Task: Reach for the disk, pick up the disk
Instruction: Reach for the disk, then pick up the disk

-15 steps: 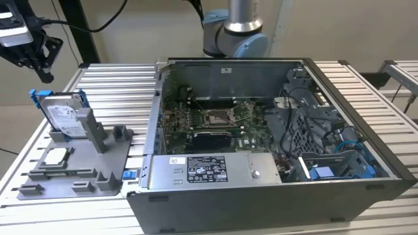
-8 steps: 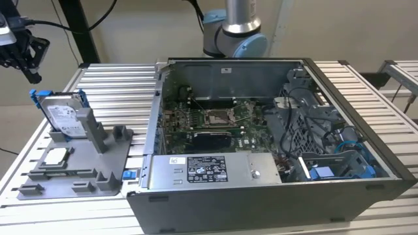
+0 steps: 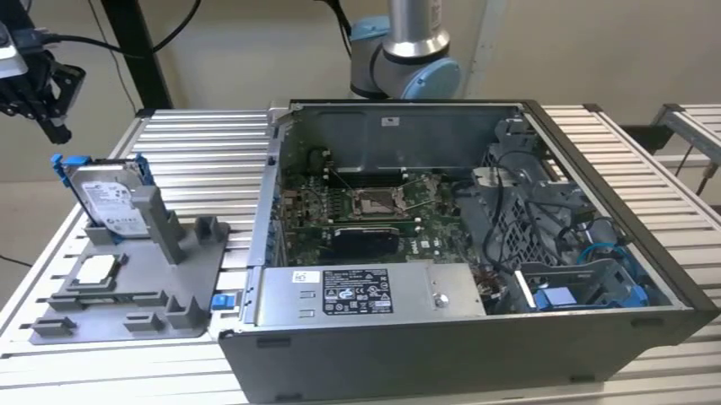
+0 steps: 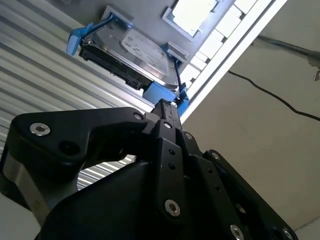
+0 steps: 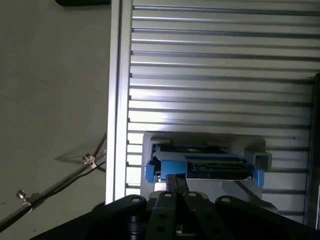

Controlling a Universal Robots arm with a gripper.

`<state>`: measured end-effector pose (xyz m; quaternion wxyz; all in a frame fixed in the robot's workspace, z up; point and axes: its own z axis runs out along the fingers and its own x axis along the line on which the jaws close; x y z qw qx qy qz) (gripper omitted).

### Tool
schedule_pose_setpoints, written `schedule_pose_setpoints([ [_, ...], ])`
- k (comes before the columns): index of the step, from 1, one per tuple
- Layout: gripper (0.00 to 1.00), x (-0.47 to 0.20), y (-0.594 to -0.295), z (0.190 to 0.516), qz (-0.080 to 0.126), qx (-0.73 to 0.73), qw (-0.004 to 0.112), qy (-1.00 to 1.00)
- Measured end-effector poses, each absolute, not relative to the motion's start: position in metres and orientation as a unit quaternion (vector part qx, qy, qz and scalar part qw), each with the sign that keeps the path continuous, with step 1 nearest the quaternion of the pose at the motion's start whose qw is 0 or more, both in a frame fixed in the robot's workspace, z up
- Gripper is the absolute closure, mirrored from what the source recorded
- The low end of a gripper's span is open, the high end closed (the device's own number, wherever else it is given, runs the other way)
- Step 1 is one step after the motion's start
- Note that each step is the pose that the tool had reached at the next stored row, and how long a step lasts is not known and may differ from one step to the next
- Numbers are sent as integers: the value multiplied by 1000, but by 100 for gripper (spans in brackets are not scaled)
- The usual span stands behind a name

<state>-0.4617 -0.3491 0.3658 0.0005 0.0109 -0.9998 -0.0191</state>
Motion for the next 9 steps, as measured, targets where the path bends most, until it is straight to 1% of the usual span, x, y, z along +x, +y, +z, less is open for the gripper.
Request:
schedule_pose_setpoints([
  [9, 100, -457, -349, 366, -19, 15, 1, -1000],
])
